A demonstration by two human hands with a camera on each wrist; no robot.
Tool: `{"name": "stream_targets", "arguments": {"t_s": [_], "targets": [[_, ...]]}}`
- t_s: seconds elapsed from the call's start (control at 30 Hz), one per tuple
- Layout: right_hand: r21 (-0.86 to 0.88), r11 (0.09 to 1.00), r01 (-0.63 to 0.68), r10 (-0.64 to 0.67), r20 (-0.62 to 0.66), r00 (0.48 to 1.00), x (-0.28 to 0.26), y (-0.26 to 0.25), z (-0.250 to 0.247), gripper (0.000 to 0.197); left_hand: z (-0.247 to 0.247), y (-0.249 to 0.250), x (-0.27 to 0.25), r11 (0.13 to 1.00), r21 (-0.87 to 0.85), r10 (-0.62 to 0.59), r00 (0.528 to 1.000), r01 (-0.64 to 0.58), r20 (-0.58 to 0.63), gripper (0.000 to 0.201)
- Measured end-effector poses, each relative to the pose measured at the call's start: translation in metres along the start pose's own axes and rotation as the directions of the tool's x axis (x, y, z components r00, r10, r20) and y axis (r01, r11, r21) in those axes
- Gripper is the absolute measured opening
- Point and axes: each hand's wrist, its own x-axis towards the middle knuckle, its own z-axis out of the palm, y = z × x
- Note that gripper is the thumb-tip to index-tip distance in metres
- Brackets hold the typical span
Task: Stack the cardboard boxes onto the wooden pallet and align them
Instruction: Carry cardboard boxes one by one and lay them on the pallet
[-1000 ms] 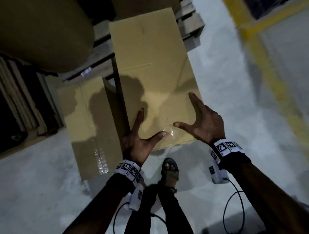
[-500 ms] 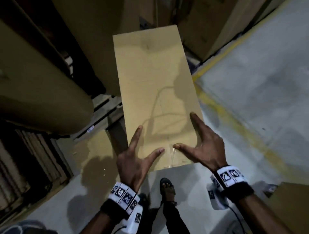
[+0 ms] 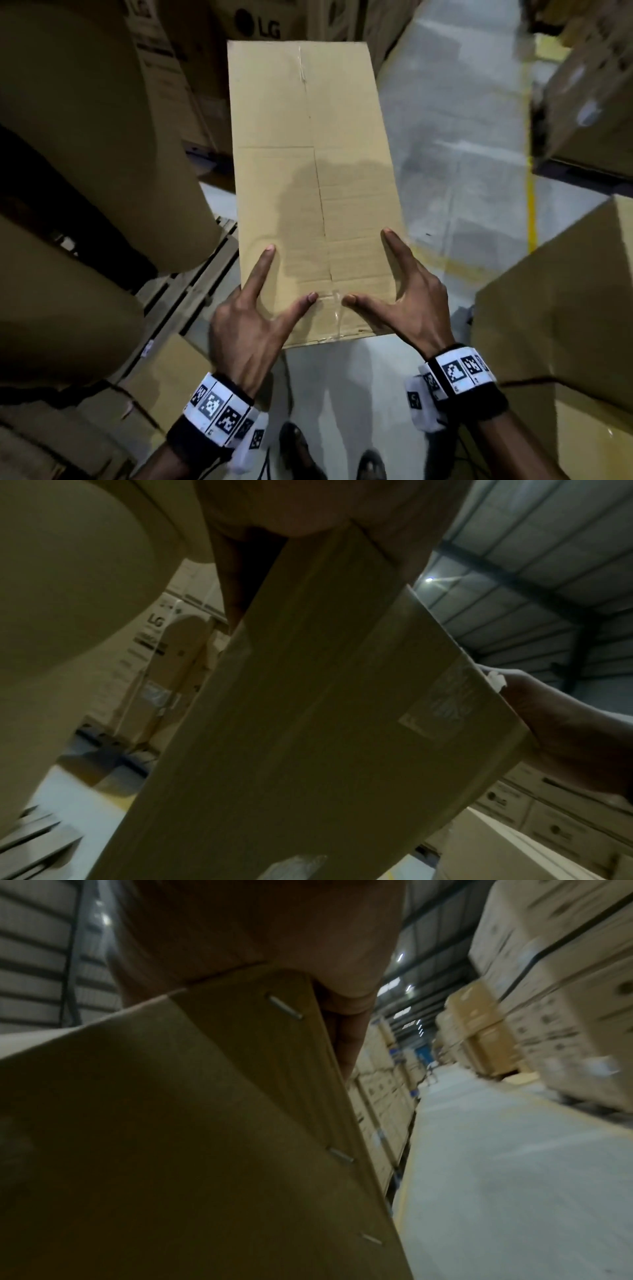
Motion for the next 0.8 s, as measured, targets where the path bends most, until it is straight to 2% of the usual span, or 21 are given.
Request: {"name": "stream_targets", "arguments": {"t_s": [0.27,0.4,0.57,0.8], "targets": [[0.027,0.999,-0.027,0.032,-0.2,0.979,-0.115,0.028,-0.114,0.118,-0.003,0.097,-0.098,0.97,-0.14,0.2,0.98,-0.201,-0.024,0.09],[-0.001,0.998,-0.056,0.053,-0.25,0.967,-0.193,0.054,-0.184,0.117,0.001,0.147,-0.182,0.964,-0.104,0.245,0.97,-0.244,-0.006,0.092],[-0.04,0.994,-0.101,0.085,-0.296,0.951,-0.291,0.079,-0.258,0.12,0.006,0.199,-0.289,0.945,-0.168,0.282,0.959,-0.279,-0.008,0.092],[-0.079,0.987,-0.14,0.105,-0.343,0.934,-0.414,0.103,-0.326,0.119,0.008,0.231,-0.408,0.908,-0.212,0.372,0.928,-0.361,0.013,0.098]]}}
